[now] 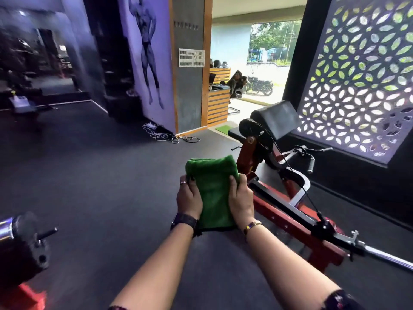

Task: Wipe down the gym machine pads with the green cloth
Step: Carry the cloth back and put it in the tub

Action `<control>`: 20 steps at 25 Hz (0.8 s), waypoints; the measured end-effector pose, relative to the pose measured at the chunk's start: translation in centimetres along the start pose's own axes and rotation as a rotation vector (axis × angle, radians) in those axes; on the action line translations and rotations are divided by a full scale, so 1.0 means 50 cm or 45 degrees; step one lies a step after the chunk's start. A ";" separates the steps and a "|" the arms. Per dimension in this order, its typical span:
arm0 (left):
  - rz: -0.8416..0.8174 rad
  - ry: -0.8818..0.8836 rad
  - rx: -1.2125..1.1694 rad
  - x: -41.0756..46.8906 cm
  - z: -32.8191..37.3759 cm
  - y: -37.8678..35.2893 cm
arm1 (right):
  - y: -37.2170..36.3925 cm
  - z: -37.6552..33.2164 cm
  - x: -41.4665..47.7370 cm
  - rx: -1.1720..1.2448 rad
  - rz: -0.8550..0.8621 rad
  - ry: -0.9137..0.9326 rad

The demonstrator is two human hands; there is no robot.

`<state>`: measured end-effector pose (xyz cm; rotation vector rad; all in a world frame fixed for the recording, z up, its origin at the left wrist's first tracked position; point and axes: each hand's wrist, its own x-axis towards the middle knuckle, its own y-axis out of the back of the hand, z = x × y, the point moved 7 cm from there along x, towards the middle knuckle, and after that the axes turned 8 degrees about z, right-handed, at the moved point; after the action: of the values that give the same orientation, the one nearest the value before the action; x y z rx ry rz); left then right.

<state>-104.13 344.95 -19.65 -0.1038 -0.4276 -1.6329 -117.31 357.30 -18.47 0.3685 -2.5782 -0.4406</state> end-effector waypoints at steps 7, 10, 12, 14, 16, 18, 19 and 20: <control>0.174 -0.044 0.015 0.230 0.006 -0.183 | -0.170 0.038 0.299 0.069 -0.157 0.075; 0.272 -0.050 0.031 0.319 0.008 -0.249 | -0.236 0.042 0.415 0.101 -0.243 0.099; 0.336 -0.051 0.018 0.381 0.004 -0.284 | -0.295 0.040 0.491 0.137 -0.276 0.149; 0.399 -0.024 0.034 0.447 -0.013 -0.309 | -0.364 0.039 0.550 0.157 -0.314 0.174; 0.455 -0.012 0.066 0.507 -0.043 -0.320 | -0.441 0.040 0.587 0.191 -0.364 0.174; 0.489 -0.013 0.074 0.561 -0.074 -0.319 | -0.510 0.034 0.608 0.216 -0.415 0.168; 0.515 0.000 0.085 0.596 -0.096 -0.315 | -0.554 0.027 0.620 0.230 -0.444 0.173; 0.551 0.015 0.096 0.633 -0.118 -0.308 | -0.601 0.017 0.631 0.244 -0.471 0.184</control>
<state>-121.75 313.91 -18.35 -0.1202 -0.4238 -1.1907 -139.00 319.55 -17.00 0.9197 -2.4175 -0.2791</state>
